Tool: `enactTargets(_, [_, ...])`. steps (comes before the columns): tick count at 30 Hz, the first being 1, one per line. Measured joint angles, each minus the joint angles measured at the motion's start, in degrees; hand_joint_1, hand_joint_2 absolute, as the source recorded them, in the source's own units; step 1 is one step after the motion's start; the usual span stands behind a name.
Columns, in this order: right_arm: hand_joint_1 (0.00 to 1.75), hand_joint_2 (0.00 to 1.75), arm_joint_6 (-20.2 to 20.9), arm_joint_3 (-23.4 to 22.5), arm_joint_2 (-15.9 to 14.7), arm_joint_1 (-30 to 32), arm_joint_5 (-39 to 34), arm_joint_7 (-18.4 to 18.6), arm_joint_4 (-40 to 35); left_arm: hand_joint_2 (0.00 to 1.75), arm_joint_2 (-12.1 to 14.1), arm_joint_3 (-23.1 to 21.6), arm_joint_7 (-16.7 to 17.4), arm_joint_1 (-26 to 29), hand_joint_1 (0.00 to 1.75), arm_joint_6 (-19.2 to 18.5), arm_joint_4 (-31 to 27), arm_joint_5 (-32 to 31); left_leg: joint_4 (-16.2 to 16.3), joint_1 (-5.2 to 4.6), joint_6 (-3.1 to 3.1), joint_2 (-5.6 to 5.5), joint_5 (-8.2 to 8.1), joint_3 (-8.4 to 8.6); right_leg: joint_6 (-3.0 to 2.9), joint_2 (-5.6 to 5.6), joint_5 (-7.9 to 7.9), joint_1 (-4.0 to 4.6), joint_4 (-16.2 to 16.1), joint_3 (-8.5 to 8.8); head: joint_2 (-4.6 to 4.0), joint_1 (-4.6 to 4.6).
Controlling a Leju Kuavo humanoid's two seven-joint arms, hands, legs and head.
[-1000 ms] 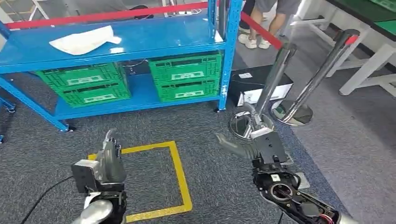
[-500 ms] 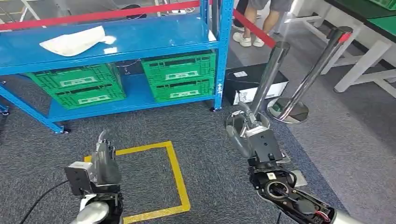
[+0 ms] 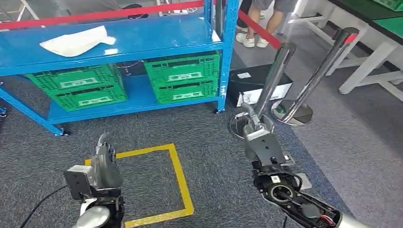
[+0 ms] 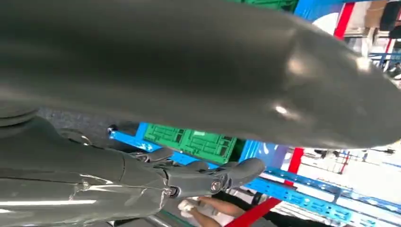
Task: Take the parts from the cabinet and place them on the table.
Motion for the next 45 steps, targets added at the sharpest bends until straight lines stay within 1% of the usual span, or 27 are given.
enactTargets(1, [0.00,0.00,0.0,0.0,0.0,0.0,0.2,0.1,0.0,0.00,0.0,0.0,0.0,0.0,0.00,0.0,-0.1,-0.1,-0.6,0.01,0.00,0.01,0.03,0.63,0.30,-0.10,-0.71,-0.06,1.5,-0.18,0.00,0.21])
enactTargets(4, [0.00,0.00,0.0,0.0,0.0,0.0,0.7,0.4,0.0,0.00,0.0,0.0,0.2,0.0,0.00,0.0,-0.2,-0.2,-0.8,0.26,0.17,0.01,-0.30,1.04,1.00,-0.16,-6.51,-0.67,14.8,-7.28,0.00,1.12])
enactTargets(6, [0.00,0.00,0.0,0.0,-0.1,0.2,0.8,0.5,0.0,0.00,0.0,0.0,0.2,0.2,0.00,0.0,-0.2,-0.2,-0.7,0.47,-0.20,-0.45,-0.69,1.36,1.46,-0.20,-6.23,-1.24,18.2,-9.90,0.00,1.27])
enactTargets(9, [0.00,0.00,0.0,0.0,-0.1,0.2,0.9,0.5,0.0,0.00,0.0,0.0,0.2,0.2,0.00,0.0,-0.2,-0.2,-0.1,1.36,-1.35,-1.51,-1.81,2.37,2.39,-0.03,1.90,-2.05,5.8,-4.68,0.00,1.46])
enactTargets(10, [0.00,0.00,0.0,0.0,-0.1,0.2,0.9,0.5,0.0,0.00,0.0,0.0,0.2,0.1,0.00,0.0,-0.2,-0.2,0.4,1.49,-1.86,-1.72,-2.42,2.42,2.89,0.88,2.96,-2.46,1.8,-3.06,0.00,1.73])
enactTargets(11, [0.00,0.00,0.0,0.0,-0.1,0.2,0.9,0.5,0.1,0.00,0.0,0.0,0.2,0.0,0.00,0.0,-0.2,-0.2,1.1,1.23,-2.47,-2.22,-2.85,2.08,2.50,1.77,1.60,-2.01,0.9,-2.15,0.00,2.16])
enactTargets(12, [0.00,0.00,0.1,0.0,-0.1,0.2,0.9,0.5,0.1,0.00,-0.1,0.0,0.2,-0.1,0.00,-0.1,-0.2,-0.2,1.0,1.22,-2.64,-2.51,-2.81,1.85,1.52,1.58,1.48,-2.11,1.4,-1.83,0.00,2.03])
enactTargets(15, [0.00,0.00,0.2,0.0,-0.1,0.2,0.9,0.5,0.1,0.00,0.0,0.0,0.2,-0.1,0.00,-0.1,-0.2,-0.1,0.8,1.65,-3.37,-3.18,-3.08,1.96,0.22,0.86,1.09,-1.91,1.4,-1.57,0.00,1.31])
enactTargets(16, [0.00,0.00,0.2,0.0,-0.1,0.2,0.9,0.4,0.1,0.00,0.0,0.0,0.2,-0.1,0.00,-0.1,-0.2,-0.2,2.2,1.64,-3.62,-1.52,-3.66,1.62,-0.15,0.61,0.86,-1.96,1.3,-1.26,0.00,1.16])
enactTargets(17, [0.00,0.00,0.2,-0.2,-0.2,0.1,0.9,0.4,0.1,0.00,0.0,0.0,0.1,-0.3,0.00,-0.1,-0.2,-0.2,5.6,1.47,-3.78,-0.19,-4.78,-0.25,-0.51,0.29,0.60,-1.90,1.3,-0.99,0.00,0.46])
enactTargets(20, [0.00,0.00,0.3,0.0,-0.2,0.2,1.0,0.3,0.1,0.00,0.0,0.0,0.0,-0.3,0.00,-0.1,-0.2,-0.1,19.9,1.42,-3.63,0.46,-8.22,-9.66,-1.21,-0.79,-0.50,-1.43,1.3,0.02,0.00,-0.42])
enactTargets(21, [0.00,0.00,0.4,0.0,-0.2,0.3,1.0,0.3,0.1,0.00,0.0,0.0,0.0,-0.2,0.00,-0.1,-0.2,0.0,21.2,1.27,-3.34,0.46,-7.43,-11.26,-1.29,-1.10,-0.98,-1.21,1.3,0.63,0.00,-0.50])
enactTargets(22, [0.00,0.00,0.4,0.0,-0.2,0.3,1.0,0.3,0.1,0.00,0.1,0.0,0.0,-0.1,0.00,-0.1,-0.2,0.0,19.5,0.98,-2.79,0.48,-4.98,-11.43,-1.36,-1.47,-1.58,-1.00,1.3,1.45,0.00,-0.59])
enactTargets(24, [0.00,0.00,0.3,0.0,-0.2,0.2,1.0,0.3,0.1,0.00,0.1,0.0,0.0,-0.1,0.00,0.0,-0.2,0.0,10.5,0.24,-1.18,0.89,1.53,-8.54,-1.42,-2.23,-2.79,-0.50,1.2,3.29,0.00,-0.70])
enactTargets(25, [0.00,0.00,0.3,0.0,-0.2,0.2,1.1,0.3,0.0,0.00,0.1,0.0,0.0,-0.1,0.00,0.0,-0.2,0.0,5.0,-0.68,0.11,2.19,4.31,-6.63,-1.40,-2.71,-3.52,-0.38,1.0,4.18,0.00,-0.74])
enactTargets(26, [0.00,0.00,0.3,0.0,-0.2,0.2,1.2,0.4,0.0,0.00,0.1,0.0,-0.1,-0.1,0.00,0.0,-0.2,0.0,4.6,-1.47,0.96,4.08,2.74,-5.63,-1.12,-3.17,-4.04,0.10,0.7,4.06,0.00,-0.46])
enactTargets(30, [0.00,0.00,0.4,0.0,-0.2,0.1,1.2,0.4,-0.1,0.00,0.1,0.0,-0.2,0.0,0.00,0.1,-0.7,0.0,1.2,-1.25,0.73,2.24,1.55,-3.72,0.09,-4.66,-4.21,-0.02,-0.7,6.93,0.00,-0.61])
enactTargets(31, [0.00,0.00,0.4,0.0,-0.2,0.0,1.2,0.4,-0.1,0.00,0.1,0.0,-0.2,0.2,0.00,0.1,-0.7,0.0,0.5,-0.79,0.65,1.62,1.59,-2.39,0.37,-3.98,-5.11,-0.33,-0.2,6.56,0.00,-0.46])
enactTargets(33, [0.00,0.00,0.3,0.0,-0.2,-0.1,1.4,0.4,-0.2,0.00,0.1,0.1,-0.2,-0.1,0.00,0.1,-0.8,0.0,0.2,-0.50,0.93,0.66,1.10,-1.33,0.75,-1.60,-6.73,-0.40,7.5,2.69,0.00,-0.03])
enactTargets(35, [0.00,0.00,0.3,0.0,-0.3,0.3,1.4,0.6,-0.1,0.00,0.0,0.1,-0.2,0.1,0.00,0.1,-0.8,0.0,0.2,-0.40,0.89,-0.40,0.27,-0.44,1.14,-1.03,-9.99,-0.69,15.5,-3.11,0.00,0.72])
enactTargets(36, [0.00,0.00,0.3,0.0,-0.4,0.4,1.5,0.7,-0.1,0.00,0.1,0.1,-0.2,0.3,0.00,0.1,-0.8,0.0,0.2,-0.33,0.76,-0.97,-0.25,0.22,1.40,-1.01,-11.26,-0.78,17.0,-4.95,0.00,0.92])
enactTargets(38, [0.00,0.00,0.4,0.0,-0.4,0.4,1.6,0.7,-0.1,0.00,0.1,0.1,-0.1,0.6,0.00,0.2,-0.8,0.0,0.2,-0.13,0.46,-2.14,-1.48,1.99,1.73,-0.97,-9.36,-1.14,13.4,-5.70,0.00,1.18])
enactTargets(40, [0.00,0.00,0.4,0.0,-0.4,0.5,1.6,0.7,-0.1,0.00,0.1,0.1,0.0,0.6,0.00,0.2,-0.8,0.0,0.5,0.12,-0.08,-3.20,-2.84,3.72,1.95,-0.04,-1.14,-1.60,4.5,-4.26,0.00,1.51])
enactTargets(41, [0.00,0.00,0.4,0.0,-0.4,0.5,1.6,0.7,-0.1,0.00,0.1,0.1,0.0,0.7,0.00,0.2,-0.7,0.0,0.6,0.05,-0.44,-3.65,-3.54,3.87,1.98,1.64,4.42,-1.97,1.5,-4.24,0.00,1.86])
enactTargets(42, [0.00,0.00,0.4,0.1,-0.4,0.5,1.6,0.8,0.0,0.00,0.1,0.1,0.1,0.8,0.00,0.2,-0.8,0.1,1.0,0.13,-0.70,-4.32,-3.73,3.90,1.23,1.05,1.93,-1.42,1.5,-4.49,0.00,1.60])
enactTargets(43, [0.00,0.00,0.5,0.1,-0.4,0.7,1.6,0.9,0.0,0.00,0.1,0.0,0.1,0.7,0.00,0.3,-0.9,0.1,1.1,0.18,-1.09,-4.43,-3.99,3.43,0.53,1.01,3.11,-1.15,1.7,-3.76,0.00,1.44])
enactTargets(45, [0.00,0.00,0.6,0.1,-0.4,0.4,1.7,0.8,-0.2,0.00,0.1,0.0,0.1,0.7,0.00,0.4,-1.1,0.0,1.2,0.18,-1.51,-4.54,-3.98,3.55,-0.32,0.19,2.95,-1.08,1.6,-3.51,0.00,1.27])
